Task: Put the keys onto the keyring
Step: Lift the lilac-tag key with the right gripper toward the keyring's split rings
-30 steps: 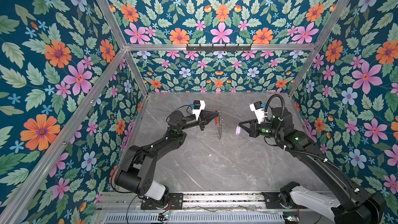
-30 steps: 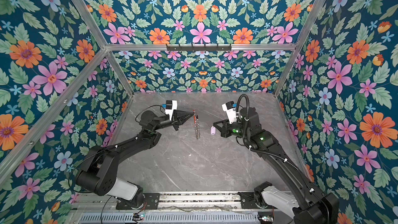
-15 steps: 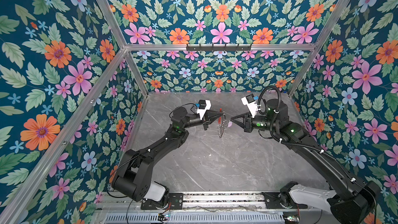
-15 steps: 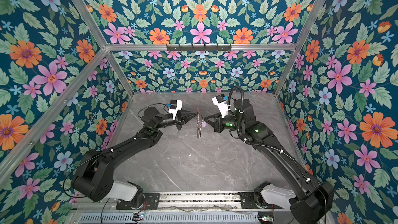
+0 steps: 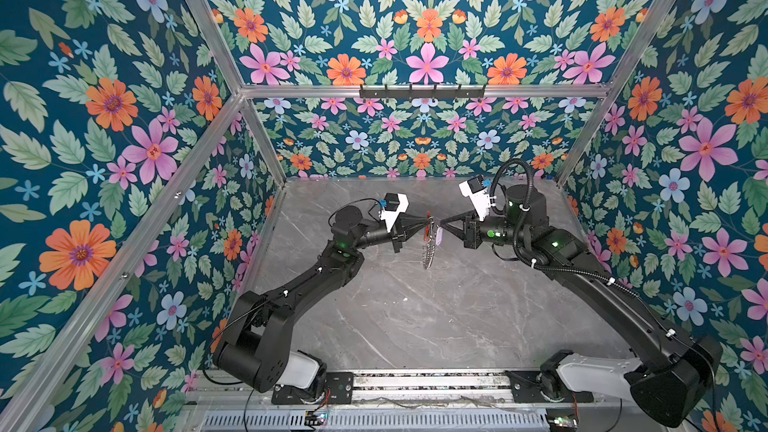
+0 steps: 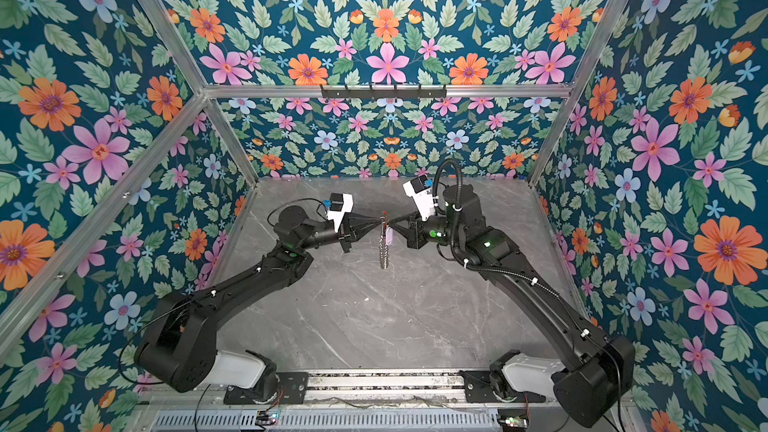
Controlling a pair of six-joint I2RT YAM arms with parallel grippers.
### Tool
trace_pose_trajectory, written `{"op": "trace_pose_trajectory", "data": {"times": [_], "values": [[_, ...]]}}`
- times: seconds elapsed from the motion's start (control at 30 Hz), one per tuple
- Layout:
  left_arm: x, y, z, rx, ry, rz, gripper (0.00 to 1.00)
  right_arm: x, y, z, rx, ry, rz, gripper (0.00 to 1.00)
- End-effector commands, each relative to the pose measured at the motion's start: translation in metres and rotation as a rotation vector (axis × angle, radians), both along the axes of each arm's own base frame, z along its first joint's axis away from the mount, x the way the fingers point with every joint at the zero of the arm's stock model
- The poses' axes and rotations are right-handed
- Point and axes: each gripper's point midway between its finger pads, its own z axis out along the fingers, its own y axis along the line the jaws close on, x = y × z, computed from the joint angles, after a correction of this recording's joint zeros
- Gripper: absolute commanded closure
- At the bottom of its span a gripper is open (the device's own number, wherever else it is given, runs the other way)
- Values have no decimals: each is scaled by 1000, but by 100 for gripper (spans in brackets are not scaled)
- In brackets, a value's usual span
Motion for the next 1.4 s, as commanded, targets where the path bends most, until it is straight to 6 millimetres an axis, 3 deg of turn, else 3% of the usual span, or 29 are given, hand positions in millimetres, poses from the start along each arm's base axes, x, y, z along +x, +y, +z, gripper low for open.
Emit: {"op": "trace_pose_trajectory", "data": {"times": [0.0, 0.37, 1.1, 1.37], "values": [[-3, 0, 7, -15, -23, -11, 100, 9, 1, 11, 9, -62, -33, 100], [-5, 0, 10, -22, 0, -19, 100, 21, 8, 8, -35, -70, -64, 100], [-7, -1, 19, -63, 20, -43, 100, 31, -9, -6, -75, -55, -185, 100], [-11, 4, 36, -157, 2, -54, 100, 31, -8, -17, -71, 20, -187, 100]]}}
